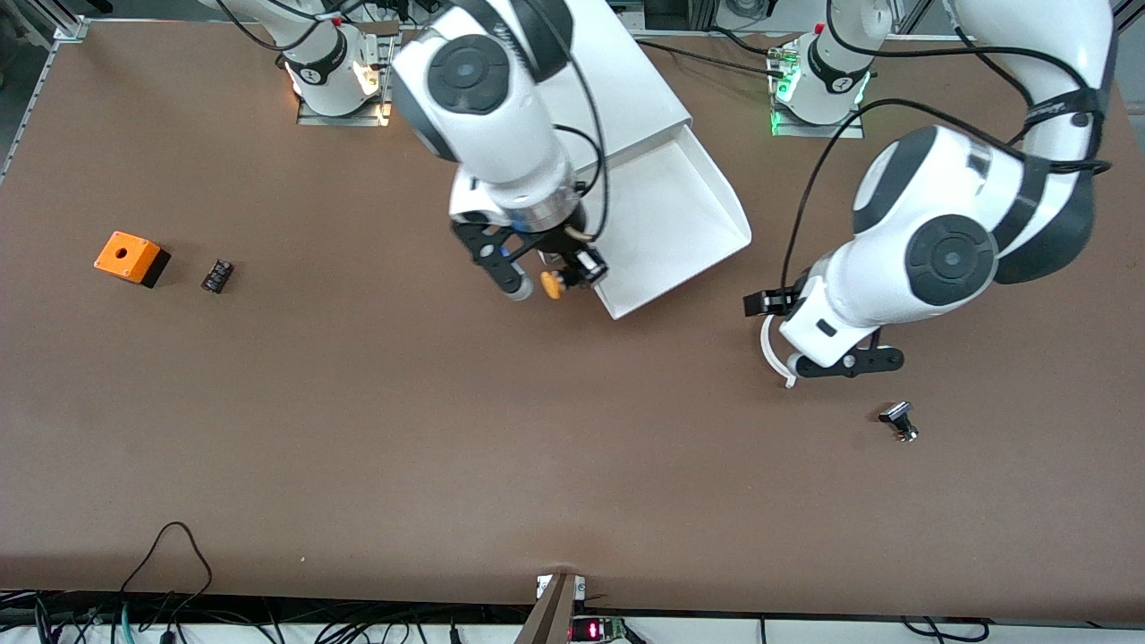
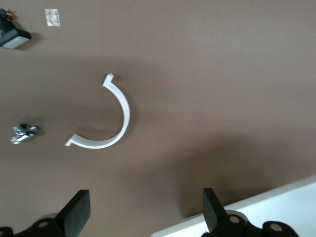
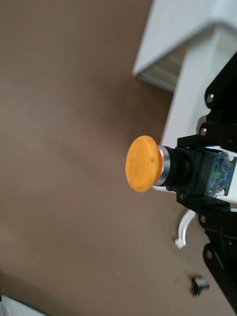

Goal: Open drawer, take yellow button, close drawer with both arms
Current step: 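Grasp the yellow mushroom button in the drawer with the right gripper, lift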

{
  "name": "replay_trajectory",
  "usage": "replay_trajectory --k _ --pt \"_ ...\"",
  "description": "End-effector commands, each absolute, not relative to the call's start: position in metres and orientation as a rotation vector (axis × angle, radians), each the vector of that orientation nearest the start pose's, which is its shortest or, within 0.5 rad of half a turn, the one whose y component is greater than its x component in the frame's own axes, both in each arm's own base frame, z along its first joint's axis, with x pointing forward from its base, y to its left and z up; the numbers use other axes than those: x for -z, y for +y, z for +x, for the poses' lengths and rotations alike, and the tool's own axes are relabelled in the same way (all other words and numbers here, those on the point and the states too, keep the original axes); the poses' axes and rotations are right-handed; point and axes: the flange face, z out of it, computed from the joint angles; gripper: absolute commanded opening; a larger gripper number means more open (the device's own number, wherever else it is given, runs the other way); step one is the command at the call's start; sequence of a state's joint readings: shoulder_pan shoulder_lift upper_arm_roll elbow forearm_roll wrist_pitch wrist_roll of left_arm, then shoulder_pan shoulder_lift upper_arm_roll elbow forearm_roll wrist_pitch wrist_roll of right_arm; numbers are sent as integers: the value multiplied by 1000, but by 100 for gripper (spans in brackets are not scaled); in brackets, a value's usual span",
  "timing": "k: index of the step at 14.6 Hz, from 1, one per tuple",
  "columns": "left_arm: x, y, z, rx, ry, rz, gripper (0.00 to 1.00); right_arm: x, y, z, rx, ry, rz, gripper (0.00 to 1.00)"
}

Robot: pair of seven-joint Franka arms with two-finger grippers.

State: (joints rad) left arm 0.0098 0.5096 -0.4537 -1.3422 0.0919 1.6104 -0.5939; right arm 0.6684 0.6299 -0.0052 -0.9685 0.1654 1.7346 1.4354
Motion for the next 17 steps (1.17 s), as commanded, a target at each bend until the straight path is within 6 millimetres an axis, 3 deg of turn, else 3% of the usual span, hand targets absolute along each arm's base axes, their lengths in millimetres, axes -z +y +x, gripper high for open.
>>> replay_trajectory --k 1,2,7,11,17 --pt "-414 -236 631 -325 -405 -3127 100 -529 403 598 -185 895 -2844 0" --pt "-401 -246 627 -299 -425 -3131 100 -527 379 607 -213 814 -2890 0" --pt "-380 -287 606 -272 -551 -3091 100 -501 251 640 -238 387 -3061 0" --pt "-367 -312 587 -302 -623 -3045 100 -454 160 638 -205 139 -3089 0" --pt "-369 -344 550 -323 -597 -3018 100 -384 57 629 -121 -48 -3116 0"
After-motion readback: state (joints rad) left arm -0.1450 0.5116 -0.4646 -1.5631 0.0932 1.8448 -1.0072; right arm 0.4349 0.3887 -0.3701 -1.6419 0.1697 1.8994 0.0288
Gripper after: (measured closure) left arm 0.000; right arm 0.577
